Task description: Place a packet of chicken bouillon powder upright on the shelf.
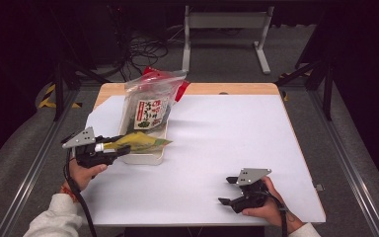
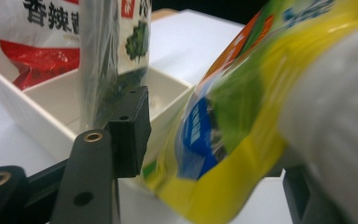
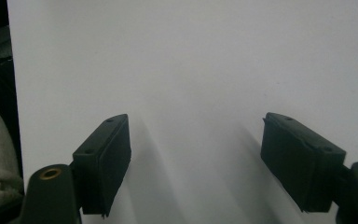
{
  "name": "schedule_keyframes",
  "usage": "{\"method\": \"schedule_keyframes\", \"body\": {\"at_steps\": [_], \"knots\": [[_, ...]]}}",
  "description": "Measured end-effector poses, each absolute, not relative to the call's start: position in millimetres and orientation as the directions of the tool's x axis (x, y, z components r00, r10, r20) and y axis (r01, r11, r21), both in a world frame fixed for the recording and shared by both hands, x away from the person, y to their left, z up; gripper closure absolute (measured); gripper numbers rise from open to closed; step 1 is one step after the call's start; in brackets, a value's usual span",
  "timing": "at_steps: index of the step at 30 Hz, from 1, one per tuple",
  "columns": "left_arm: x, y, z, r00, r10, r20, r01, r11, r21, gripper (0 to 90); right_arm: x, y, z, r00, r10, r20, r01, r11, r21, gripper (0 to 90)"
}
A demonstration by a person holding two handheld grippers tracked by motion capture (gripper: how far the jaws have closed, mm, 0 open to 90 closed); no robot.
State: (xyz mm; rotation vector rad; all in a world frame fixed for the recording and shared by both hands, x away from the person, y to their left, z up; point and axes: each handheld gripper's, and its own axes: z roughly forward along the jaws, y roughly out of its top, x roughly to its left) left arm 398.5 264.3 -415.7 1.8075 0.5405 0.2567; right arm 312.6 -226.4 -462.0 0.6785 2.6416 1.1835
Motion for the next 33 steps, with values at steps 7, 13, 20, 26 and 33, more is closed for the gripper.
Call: {"method": "schedule_keyframes", "body": {"at_steps": [7,13,20,26,33], "knots": [[398,264,-400,0.889,0.456,-0.053,0.181,-0.242,0.953,80.8,314,-227,-462,-0.882,0.47,0.044,0.343,0.575,0.743,23.3],[399,259,-368,0.9,0.436,0.014,0.148,-0.334,0.931,84.4,314,-228,-462,-0.882,0.469,0.05,0.347,0.572,0.744,23.4],[400,245,-349,0.901,0.431,0.047,0.145,-0.403,0.904,85.7,314,-227,-462,-0.882,0.47,0.046,0.344,0.574,0.743,22.9],[401,244,-353,0.89,0.454,0.034,0.158,-0.378,0.912,84.8,314,-228,-462,-0.882,0.469,0.049,0.345,0.572,0.744,22.5],[397,249,-347,0.895,0.442,0.062,0.151,-0.431,0.889,89.9,314,-228,-462,-0.882,0.469,0.048,0.345,0.573,0.744,22.5]]}}
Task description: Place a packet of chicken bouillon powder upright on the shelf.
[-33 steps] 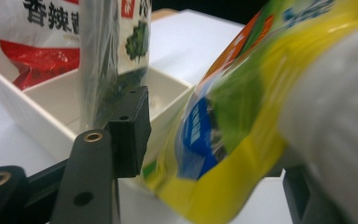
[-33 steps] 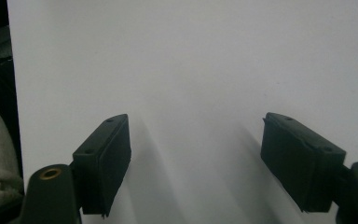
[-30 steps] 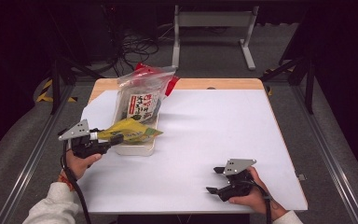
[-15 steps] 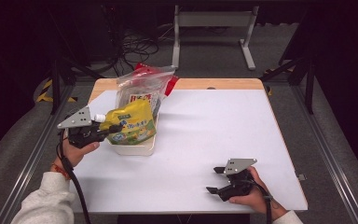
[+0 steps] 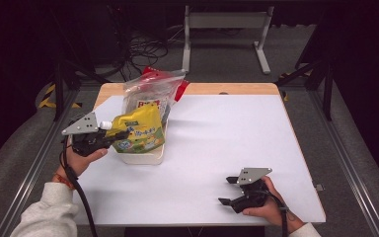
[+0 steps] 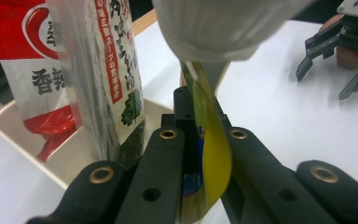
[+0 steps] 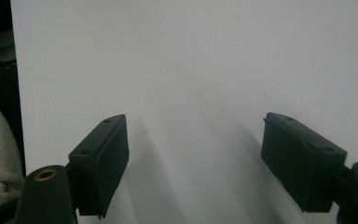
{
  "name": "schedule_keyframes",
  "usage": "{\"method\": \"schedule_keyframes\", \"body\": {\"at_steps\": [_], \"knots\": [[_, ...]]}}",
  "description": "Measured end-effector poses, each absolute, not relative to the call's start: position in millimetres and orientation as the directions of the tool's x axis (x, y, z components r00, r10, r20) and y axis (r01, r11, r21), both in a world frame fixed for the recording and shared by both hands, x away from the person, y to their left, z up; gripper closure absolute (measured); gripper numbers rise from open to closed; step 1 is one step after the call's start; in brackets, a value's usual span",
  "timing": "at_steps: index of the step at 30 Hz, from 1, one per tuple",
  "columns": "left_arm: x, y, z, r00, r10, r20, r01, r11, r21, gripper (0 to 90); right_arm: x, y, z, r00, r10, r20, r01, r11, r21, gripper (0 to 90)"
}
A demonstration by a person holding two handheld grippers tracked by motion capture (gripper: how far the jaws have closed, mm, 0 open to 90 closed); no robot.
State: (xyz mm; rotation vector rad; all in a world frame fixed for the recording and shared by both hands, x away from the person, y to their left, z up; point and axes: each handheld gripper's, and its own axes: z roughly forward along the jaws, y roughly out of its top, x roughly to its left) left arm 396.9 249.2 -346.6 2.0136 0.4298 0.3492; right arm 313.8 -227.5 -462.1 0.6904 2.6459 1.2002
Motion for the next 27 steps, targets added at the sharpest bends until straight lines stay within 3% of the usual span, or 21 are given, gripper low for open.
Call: {"method": "schedule_keyframes", "body": {"at_steps": [12,27], "knots": [[407,228,-342,0.9,0.43,0.075,0.199,-0.556,0.807,90.0,313,-227,-462,-0.882,0.469,0.042,0.341,0.576,0.743,22.4],[410,243,-374,0.862,0.506,0.023,0.26,-0.481,0.838,90.0,309,-226,-458,-0.884,0.468,0.018,0.314,0.564,0.764,21.3]]}}
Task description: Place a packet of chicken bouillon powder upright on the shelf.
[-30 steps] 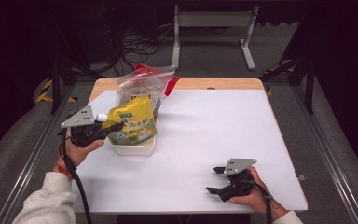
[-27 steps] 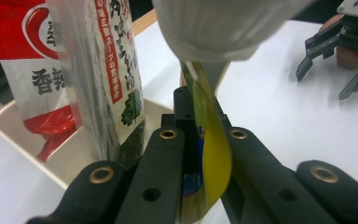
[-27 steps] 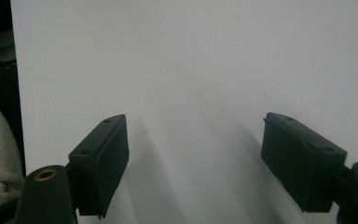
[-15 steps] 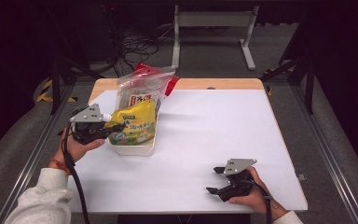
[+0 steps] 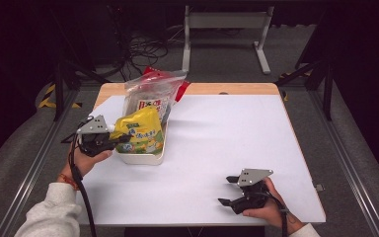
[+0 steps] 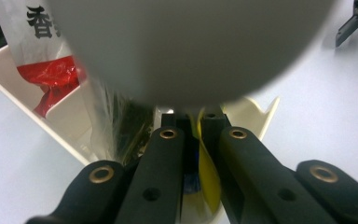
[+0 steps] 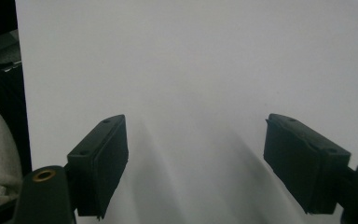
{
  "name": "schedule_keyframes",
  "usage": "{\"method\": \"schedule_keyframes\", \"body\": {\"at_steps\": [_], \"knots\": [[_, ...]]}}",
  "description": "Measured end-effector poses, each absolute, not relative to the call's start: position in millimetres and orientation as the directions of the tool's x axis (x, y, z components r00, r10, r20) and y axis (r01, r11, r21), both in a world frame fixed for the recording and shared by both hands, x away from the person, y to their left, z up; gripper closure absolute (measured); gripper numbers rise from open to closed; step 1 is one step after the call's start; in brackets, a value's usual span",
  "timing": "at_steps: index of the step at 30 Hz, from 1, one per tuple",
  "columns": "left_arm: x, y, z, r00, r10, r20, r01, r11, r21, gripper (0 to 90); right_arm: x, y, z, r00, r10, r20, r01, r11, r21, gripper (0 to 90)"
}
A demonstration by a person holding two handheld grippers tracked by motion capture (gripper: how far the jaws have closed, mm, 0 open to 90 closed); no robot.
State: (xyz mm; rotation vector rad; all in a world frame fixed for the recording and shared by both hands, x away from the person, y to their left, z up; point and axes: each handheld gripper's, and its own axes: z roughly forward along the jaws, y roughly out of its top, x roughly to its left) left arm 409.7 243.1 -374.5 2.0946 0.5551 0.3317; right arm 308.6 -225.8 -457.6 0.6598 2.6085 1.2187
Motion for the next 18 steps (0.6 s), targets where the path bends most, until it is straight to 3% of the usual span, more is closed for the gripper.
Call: {"method": "schedule_keyframes", "body": {"at_steps": [12,18], "knots": [[404,243,-381,0.842,0.538,0.051,0.235,-0.449,0.862,89.3,306,-226,-452,-0.875,0.483,-0.013,0.293,0.552,0.781,21.5],[395,245,-381,0.822,0.566,0.062,0.216,-0.409,0.887,82.4,306,-227,-451,-0.873,0.486,-0.027,0.285,0.556,0.781,21.5]]}}
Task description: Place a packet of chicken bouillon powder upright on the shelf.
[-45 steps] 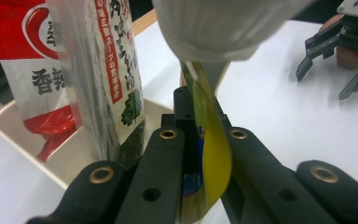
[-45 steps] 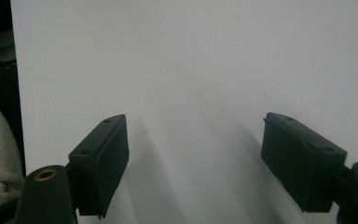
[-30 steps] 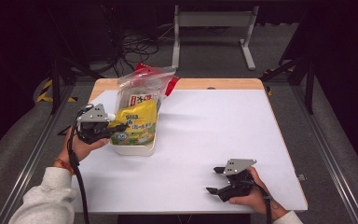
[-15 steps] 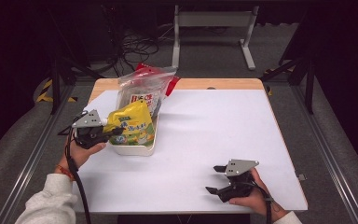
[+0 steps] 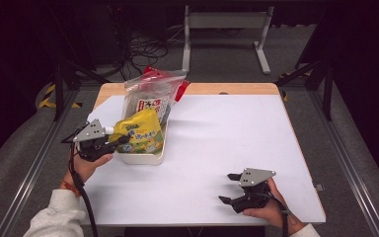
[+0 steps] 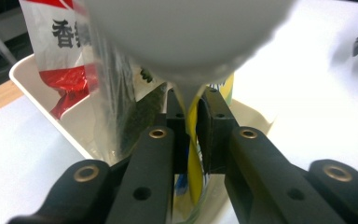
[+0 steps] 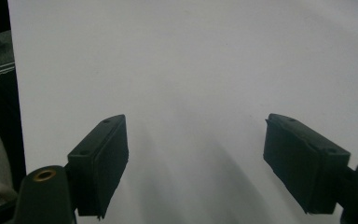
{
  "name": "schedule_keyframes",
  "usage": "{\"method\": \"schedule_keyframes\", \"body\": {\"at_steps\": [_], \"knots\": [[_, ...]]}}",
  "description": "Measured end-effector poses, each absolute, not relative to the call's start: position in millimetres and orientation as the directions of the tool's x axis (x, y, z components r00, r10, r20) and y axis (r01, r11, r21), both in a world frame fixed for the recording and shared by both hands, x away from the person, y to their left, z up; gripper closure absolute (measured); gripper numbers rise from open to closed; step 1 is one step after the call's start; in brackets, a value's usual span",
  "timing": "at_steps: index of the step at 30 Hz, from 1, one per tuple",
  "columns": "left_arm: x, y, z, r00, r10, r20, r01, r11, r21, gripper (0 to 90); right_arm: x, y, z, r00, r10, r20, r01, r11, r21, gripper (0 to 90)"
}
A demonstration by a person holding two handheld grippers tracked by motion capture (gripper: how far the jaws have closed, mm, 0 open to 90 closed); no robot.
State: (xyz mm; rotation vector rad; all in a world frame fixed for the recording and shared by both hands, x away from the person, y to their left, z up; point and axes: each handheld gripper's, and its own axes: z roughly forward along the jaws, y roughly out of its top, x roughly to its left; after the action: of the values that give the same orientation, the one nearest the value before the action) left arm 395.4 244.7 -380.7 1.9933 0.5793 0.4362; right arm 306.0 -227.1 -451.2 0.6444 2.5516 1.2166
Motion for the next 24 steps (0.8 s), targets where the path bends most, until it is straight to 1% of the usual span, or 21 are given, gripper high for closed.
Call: {"method": "schedule_keyframes", "body": {"at_steps": [3,4,7,8,9,11,12,14,15,17,18,22,24], "knots": [[389,249,-378,0.799,0.598,0.065,0.2,-0.366,0.909,75.6,306,-228,-450,-0.872,0.489,-0.033,0.28,0.554,0.784,21.5],[386,252,-376,0.794,0.605,0.055,0.2,-0.347,0.916,71.6,305,-228,-449,-0.872,0.489,-0.035,0.279,0.552,0.786,21.4],[380,256,-375,0.784,0.618,0.066,0.182,-0.331,0.926,72.2,306,-229,-449,-0.869,0.494,-0.043,0.276,0.554,0.785,21.5],[377,257,-375,0.776,0.626,0.072,0.173,-0.321,0.931,68.5,305,-229,-448,-0.867,0.497,-0.046,0.275,0.552,0.788,21.5],[374,258,-374,0.767,0.638,0.077,0.167,-0.315,0.934,68.5,305,-229,-448,-0.867,0.497,-0.046,0.275,0.552,0.788,21.5],[367,262,-374,0.738,0.67,0.077,0.157,-0.282,0.946,62.7,306,-229,-447,-0.866,0.497,-0.047,0.273,0.551,0.789,21.5],[363,263,-374,0.726,0.682,0.085,0.144,-0.273,0.951,63.2,306,-230,-447,-0.865,0.499,-0.049,0.273,0.552,0.788,21.5],[358,263,-376,0.704,0.703,0.101,0.133,-0.269,0.954,61.7,306,-230,-447,-0.864,0.501,-0.043,0.28,0.55,0.787,21.5],[354,263,-377,0.684,0.72,0.118,0.132,-0.281,0.95,59.5,306,-230,-447,-0.864,0.502,-0.043,0.28,0.549,0.787,21.5],[346,261,-381,0.67,0.732,0.126,0.128,-0.281,0.951,57.1,306,-230,-446,-0.862,0.505,-0.044,0.279,0.546,0.79,21.5],[344,261,-381,0.664,0.734,0.144,0.122,-0.296,0.947,56.2,307,-231,-446,-0.86,0.508,-0.044,0.28,0.543,0.791,21.5],[334,260,-384,0.659,0.737,0.147,0.115,-0.292,0.95,54.2,307,-233,-445,-0.856,0.515,-0.046,0.282,0.539,0.793,21.5],[332,258,-387,0.658,0.737,0.152,0.116,-0.298,0.947,51.1,307,-233,-445,-0.855,0.516,-0.049,0.28,0.539,0.794,21.5]]}}
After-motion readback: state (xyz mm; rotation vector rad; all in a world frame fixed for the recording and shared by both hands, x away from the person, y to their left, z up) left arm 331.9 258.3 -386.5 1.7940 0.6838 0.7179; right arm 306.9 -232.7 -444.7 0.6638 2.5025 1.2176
